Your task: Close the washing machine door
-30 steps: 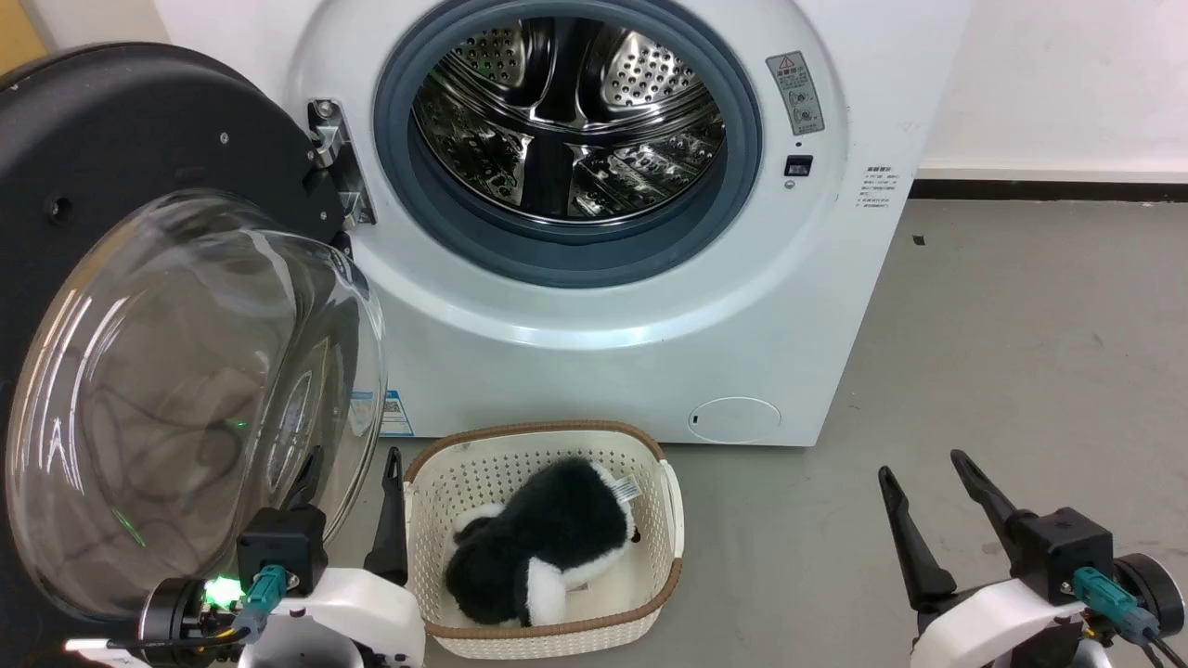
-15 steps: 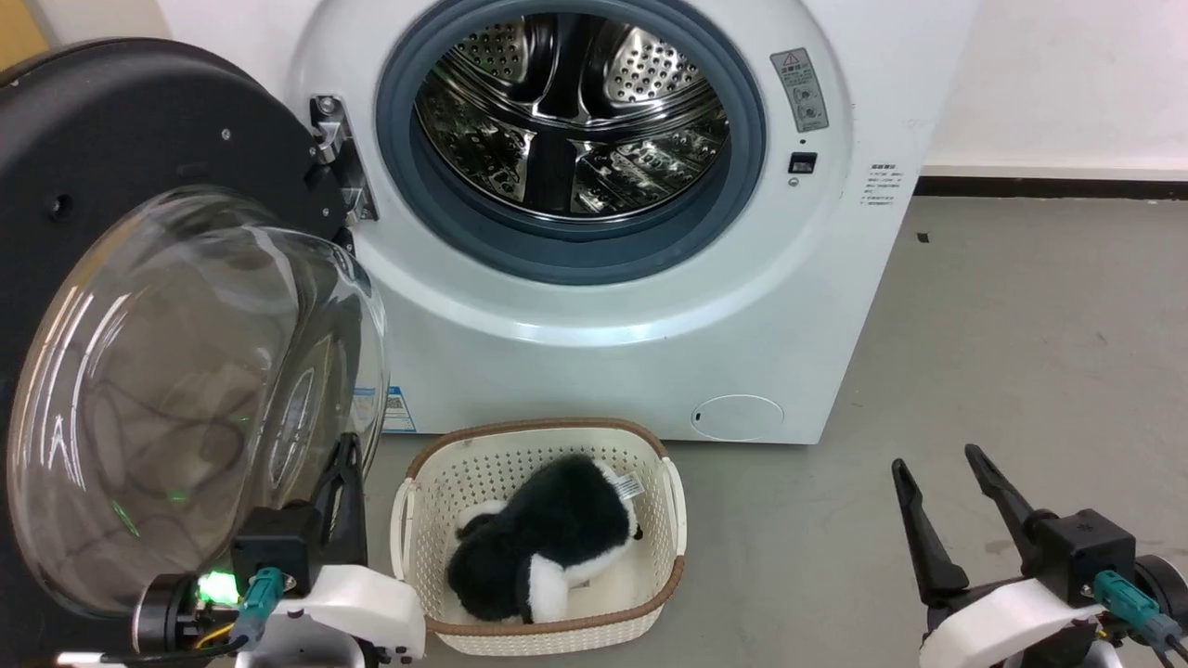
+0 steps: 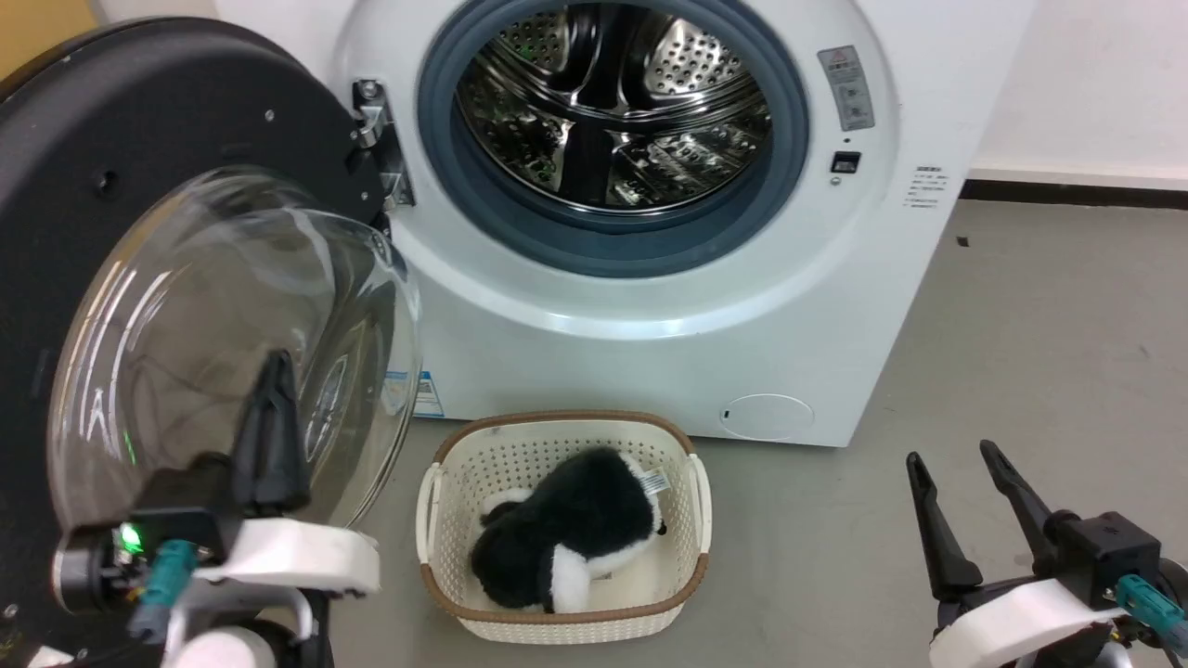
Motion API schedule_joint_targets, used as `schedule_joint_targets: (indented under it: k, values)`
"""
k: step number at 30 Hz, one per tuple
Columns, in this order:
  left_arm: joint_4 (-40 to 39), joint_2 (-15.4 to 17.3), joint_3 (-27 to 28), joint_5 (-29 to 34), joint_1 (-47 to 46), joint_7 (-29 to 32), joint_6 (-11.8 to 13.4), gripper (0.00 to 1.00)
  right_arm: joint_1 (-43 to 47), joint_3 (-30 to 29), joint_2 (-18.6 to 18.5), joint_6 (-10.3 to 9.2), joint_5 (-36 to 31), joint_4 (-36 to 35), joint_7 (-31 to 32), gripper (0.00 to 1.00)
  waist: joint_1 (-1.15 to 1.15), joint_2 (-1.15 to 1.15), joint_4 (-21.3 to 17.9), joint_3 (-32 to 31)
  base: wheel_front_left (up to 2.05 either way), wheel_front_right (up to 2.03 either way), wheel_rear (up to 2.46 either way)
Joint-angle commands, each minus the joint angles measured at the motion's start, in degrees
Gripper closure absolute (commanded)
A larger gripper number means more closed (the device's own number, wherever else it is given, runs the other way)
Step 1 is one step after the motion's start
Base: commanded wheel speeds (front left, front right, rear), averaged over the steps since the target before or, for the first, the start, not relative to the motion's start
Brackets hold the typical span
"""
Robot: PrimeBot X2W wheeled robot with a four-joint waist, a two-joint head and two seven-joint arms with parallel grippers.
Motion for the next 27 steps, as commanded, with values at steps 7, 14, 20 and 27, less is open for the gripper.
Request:
schedule_joint_targets:
  k: [7,14,20,27]
  values:
    - [-4.5,0.6,4.4,-3.6,-4.0,-1.4,-1.7,1.00,-0.6,-0.8,0.1,0.02,1.3,0.4,-1.4,0.00,0.00,0.00,2.7,0.5,0.00,0.00,0.00]
    - [-7.5,1.8,8.8,-10.2,-7.4,-1.9,-2.6,1.00,-0.6,-1.6,0.1,0.02,2.2,0.8,-2.3,0.00,0.00,0.00,5.6,1.0,0.00,0.00,0.00]
    - [-7.8,5.4,13.3,-14.4,-11.5,-0.9,-2.4,1.00,-0.7,-2.1,0.1,0.02,3.0,1.4,-3.0,0.00,0.00,0.00,7.9,1.4,0.00,0.00,0.00]
    - [-4.3,9.1,18.5,-20.4,-15.4,1.3,-1.7,1.00,-0.8,-2.6,0.1,0.02,3.9,2.1,-3.8,0.00,0.00,0.00,10.0,1.8,0.00,0.00,0.00]
